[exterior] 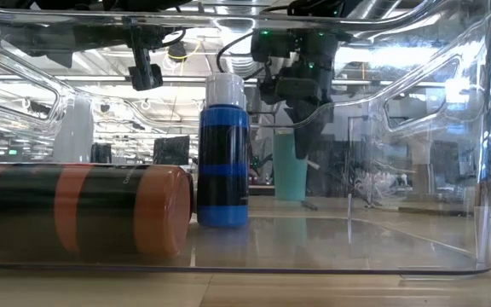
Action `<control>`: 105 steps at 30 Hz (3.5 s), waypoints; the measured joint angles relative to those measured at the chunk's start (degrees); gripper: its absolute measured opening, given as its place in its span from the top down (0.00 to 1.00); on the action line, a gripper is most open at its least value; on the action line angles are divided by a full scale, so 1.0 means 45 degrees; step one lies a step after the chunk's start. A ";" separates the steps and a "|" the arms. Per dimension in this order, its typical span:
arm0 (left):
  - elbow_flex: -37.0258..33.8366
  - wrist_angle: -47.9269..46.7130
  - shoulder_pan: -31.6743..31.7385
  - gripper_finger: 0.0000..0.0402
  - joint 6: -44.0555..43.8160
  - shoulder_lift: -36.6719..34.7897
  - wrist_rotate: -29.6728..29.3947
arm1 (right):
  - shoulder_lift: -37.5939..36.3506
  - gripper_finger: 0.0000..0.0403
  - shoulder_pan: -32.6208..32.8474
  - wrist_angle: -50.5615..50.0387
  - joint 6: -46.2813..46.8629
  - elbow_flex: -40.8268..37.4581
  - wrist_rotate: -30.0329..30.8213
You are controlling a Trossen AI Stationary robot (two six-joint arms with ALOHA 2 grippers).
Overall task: Pick & Place Paint Supplies
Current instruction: Put the silver paint brush into the green cup
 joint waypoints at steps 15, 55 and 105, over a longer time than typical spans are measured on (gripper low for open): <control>0.0000 -0.0005 0.0000 1.00 0.0233 0.0000 0.0005 | -0.0005 1.00 -0.0049 -0.0621 -0.0065 0.0890 0.0145; 0.0004 -0.0160 0.0000 1.00 0.0233 0.0000 -0.0024 | -0.0005 1.00 -0.2104 -0.2298 -0.1500 0.7108 0.1300; 0.0005 -0.0334 -0.0005 1.00 0.0280 0.0000 -0.0034 | -0.0600 1.00 -0.3401 -0.2423 -0.2365 0.7429 0.2793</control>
